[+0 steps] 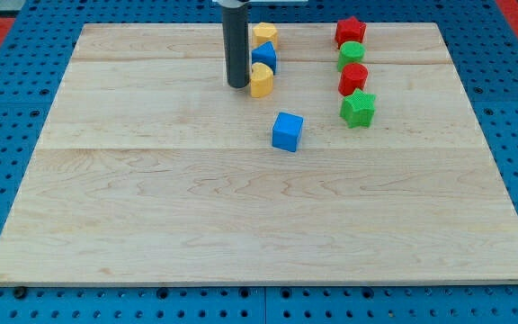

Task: Place the blue cube below the yellow heart

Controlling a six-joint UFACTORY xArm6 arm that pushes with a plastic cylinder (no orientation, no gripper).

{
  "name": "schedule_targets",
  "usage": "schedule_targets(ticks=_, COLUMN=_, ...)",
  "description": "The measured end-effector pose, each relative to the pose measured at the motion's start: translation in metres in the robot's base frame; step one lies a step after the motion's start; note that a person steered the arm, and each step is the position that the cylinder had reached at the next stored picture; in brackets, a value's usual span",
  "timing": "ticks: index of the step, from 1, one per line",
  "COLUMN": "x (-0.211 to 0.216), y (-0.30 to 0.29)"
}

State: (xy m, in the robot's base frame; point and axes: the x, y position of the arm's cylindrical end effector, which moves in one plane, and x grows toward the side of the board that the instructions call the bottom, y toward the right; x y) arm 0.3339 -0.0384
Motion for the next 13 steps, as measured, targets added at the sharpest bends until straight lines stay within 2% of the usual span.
schedule_targets(ticks=1, x=0.042, y=-0.019)
schedule_targets(ticks=2, x=0.109, y=-0.015)
schedule_targets(ticks=3, x=0.159, y=0.038)
schedule_targets(ticks=4, x=0.158, y=0.123)
schedule_targets(ticks=5, x=0.118, y=0.140)
schedule_targets(ticks=6, x=0.102, y=0.115)
schedule_targets(ticks=8, x=0.098, y=0.055)
schedule_targets(ticks=11, x=0.106, y=0.019)
schedule_targets(ticks=13, x=0.084, y=0.000)
